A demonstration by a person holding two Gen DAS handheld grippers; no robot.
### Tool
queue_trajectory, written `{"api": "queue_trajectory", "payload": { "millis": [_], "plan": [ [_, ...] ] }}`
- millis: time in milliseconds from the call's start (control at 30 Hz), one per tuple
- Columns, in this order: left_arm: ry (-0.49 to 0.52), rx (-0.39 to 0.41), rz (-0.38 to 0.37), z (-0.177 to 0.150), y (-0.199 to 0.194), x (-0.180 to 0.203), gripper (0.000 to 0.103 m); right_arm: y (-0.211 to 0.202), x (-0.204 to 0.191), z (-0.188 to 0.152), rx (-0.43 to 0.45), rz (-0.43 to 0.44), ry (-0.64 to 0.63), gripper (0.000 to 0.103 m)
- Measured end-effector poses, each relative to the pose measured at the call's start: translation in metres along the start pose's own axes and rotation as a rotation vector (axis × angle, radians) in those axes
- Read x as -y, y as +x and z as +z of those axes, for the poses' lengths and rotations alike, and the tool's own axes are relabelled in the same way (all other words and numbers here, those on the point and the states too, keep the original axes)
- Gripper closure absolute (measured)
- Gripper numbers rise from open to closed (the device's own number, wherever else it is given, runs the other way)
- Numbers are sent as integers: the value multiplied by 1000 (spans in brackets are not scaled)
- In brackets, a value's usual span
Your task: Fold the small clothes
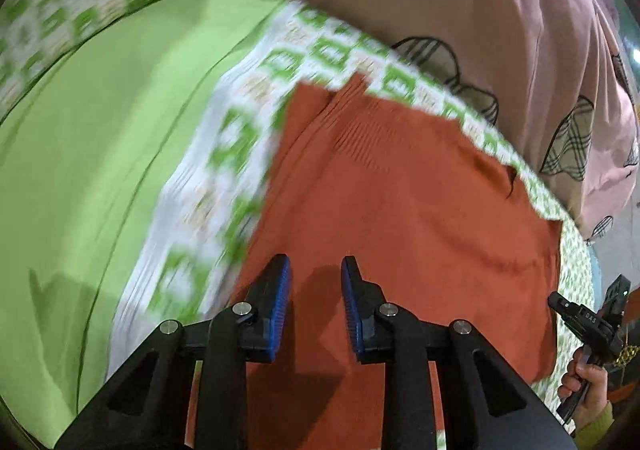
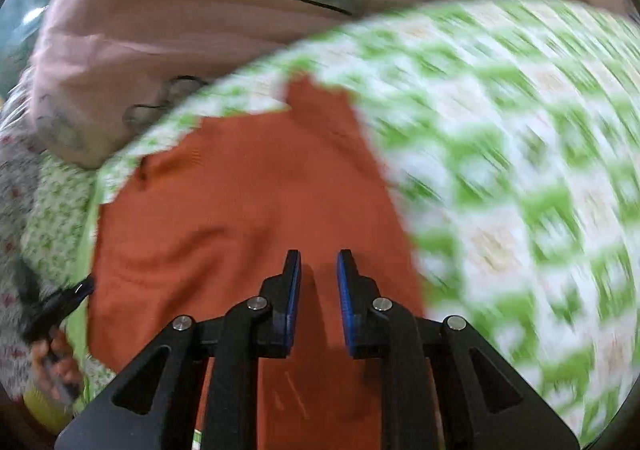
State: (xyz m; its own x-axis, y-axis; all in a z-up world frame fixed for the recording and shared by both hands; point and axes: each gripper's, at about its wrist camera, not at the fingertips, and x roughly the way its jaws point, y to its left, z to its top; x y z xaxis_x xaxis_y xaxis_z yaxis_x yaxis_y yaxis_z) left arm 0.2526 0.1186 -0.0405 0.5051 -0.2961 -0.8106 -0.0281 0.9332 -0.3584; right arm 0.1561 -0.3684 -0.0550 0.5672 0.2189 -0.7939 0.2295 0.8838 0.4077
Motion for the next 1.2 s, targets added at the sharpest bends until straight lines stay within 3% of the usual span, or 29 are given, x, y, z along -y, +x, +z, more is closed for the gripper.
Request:
{"api": "queue_trajectory", "payload": {
  "millis": [167,367,433,533,867,1200],
  "plan": [
    [-82,-16,-12,-42,-32,-21,76,-31,32,-28,29,-44,110,83],
    [-109,-56,-56,-96,-59,-8,60,-57,10,-48,35,6,51,82],
    [-117,-96,-88,-113,-57,-2,58,-58,-1,-53,20,25,28,66],
    [-98,-133,-92,-127,-50,9,58,-60,-21,-63,15,44,-34,65],
    [-147,-128,-122,-124,-35,0,57,-56,-54,-85,-49,86,-135,64],
    [-487,-17,-237,-95,-12,-61,58,-62,-58,-87,-70,98,-165,64]
  ]
}}
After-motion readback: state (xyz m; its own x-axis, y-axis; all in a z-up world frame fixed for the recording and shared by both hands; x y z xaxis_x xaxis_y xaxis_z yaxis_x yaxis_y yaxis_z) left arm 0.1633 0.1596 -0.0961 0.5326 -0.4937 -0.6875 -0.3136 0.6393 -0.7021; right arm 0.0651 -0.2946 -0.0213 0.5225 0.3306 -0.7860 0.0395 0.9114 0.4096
